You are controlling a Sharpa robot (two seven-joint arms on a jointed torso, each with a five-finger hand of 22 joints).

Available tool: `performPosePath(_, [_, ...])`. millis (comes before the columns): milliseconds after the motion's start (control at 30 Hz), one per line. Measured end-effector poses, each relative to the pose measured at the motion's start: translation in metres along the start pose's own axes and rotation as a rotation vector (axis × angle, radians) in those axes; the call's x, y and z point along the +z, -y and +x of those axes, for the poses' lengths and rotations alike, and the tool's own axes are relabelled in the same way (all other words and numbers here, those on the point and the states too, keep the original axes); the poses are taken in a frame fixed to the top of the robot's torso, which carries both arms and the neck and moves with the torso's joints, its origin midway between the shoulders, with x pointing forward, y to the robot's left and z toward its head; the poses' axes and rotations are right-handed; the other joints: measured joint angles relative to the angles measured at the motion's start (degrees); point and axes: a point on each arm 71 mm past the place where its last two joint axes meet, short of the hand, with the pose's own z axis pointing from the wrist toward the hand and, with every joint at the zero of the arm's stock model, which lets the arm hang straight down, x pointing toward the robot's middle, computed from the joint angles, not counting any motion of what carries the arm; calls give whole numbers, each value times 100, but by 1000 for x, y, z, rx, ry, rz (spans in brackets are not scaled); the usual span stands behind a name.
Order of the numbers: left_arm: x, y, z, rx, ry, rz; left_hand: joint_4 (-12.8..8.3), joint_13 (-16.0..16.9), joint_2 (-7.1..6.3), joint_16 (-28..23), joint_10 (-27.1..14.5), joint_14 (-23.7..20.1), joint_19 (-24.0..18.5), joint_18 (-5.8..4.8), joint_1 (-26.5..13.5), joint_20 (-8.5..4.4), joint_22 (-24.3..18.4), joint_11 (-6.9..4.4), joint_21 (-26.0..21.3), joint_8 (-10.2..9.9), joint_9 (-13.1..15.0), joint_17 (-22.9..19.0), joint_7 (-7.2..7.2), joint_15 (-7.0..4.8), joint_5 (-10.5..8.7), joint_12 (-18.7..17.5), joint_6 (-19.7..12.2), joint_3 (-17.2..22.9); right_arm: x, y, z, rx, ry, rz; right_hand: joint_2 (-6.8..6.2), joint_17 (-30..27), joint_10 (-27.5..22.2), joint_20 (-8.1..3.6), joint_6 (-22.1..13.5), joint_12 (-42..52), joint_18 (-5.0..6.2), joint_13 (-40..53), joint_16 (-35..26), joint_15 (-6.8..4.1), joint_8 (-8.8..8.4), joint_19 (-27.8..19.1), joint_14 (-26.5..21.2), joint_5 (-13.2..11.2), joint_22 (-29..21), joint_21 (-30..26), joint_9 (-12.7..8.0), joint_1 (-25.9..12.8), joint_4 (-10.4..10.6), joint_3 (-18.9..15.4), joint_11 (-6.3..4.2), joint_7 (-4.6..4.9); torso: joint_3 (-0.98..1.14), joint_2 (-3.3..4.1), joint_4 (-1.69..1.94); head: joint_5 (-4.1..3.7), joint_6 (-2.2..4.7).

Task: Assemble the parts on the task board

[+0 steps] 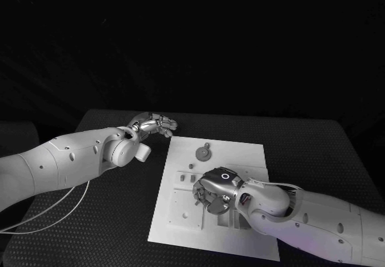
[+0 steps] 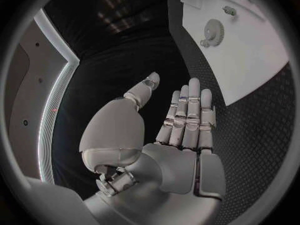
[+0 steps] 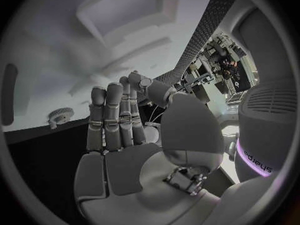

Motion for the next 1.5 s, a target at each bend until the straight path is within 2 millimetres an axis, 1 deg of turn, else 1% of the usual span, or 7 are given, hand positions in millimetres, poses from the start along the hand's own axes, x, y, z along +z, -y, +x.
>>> performPosePath(267, [0,0,-1,0,1,-1,0,0,0,0,-9,0,0,0,0,0,-2,9,0,0,0,-1,0,0,0,0,0,0,-1,-3,0,-33,-10,-13,0,5,7,0,-2,0,-2,0,0,0,14,0,0,0,0,0,-1,0,0,0,-7,0,0,-2,-1,-2,-6])
performPosePath(400, [0,0,-1,0,2,-1,0,1,0,0,-22,0,0,46,0,0,-1,22,0,0,-2,-1,0,0,0,0,0,0,0,-7,-1,-63,-7,-24,0,4,10,0,-1,0,-2,6,-19,-2,15,0,2,0,0,0,1,0,0,0,-5,7,1,-2,-3,-3,-10])
performPosePath(600, [-1,0,-1,0,2,-1,0,1,0,0,-22,0,0,57,0,0,-1,22,0,0,-5,5,0,0,0,0,0,0,2,-15,-3,-108,4,-38,-1,12,29,0,27,0,-4,16,-23,-21,15,0,22,-1,6,0,15,1,-6,-6,14,-2,3,-2,-3,-3,-12])
performPosePath(733, [-1,0,-1,0,2,-1,0,1,0,0,-22,0,0,57,0,0,-1,22,0,0,-4,4,0,0,0,0,0,0,4,-18,-3,-140,10,-44,-1,18,49,-20,27,-22,-9,30,-23,-31,15,20,32,-4,7,0,28,1,-3,-3,-6,-3,4,-1,-1,-3,-14])
performPosePath(900, [-1,0,-1,0,2,-2,0,1,0,-21,-22,0,0,55,0,0,0,22,-22,0,-4,4,0,0,0,0,0,0,5,-22,-4,-182,17,-51,-46,25,49,-20,50,-23,-10,35,-23,-29,13,20,68,-7,7,0,53,17,43,43,-6,-25,0,-1,0,0,-21])
performPosePath(1400, [-1,0,-2,0,4,-2,0,-4,0,-21,-21,0,0,48,0,0,0,21,-21,0,-4,8,0,0,0,0,0,0,5,-22,-5,-251,3,-42,-92,36,90,-42,70,-49,-42,58,-46,-29,-8,42,69,-94,0,0,59,17,104,138,-7,-6,-3,-1,0,-9,-31])
performPosePath(1500, [-1,-1,-2,0,4,-2,0,-3,0,-21,-21,0,0,47,0,0,0,21,-21,0,-4,8,0,0,0,0,0,0,5,-21,-5,-256,-5,-39,-92,36,90,-42,70,-49,-19,58,-46,-29,-10,42,69,-94,0,0,63,17,104,138,-7,-6,-1,-1,0,-10,-29])
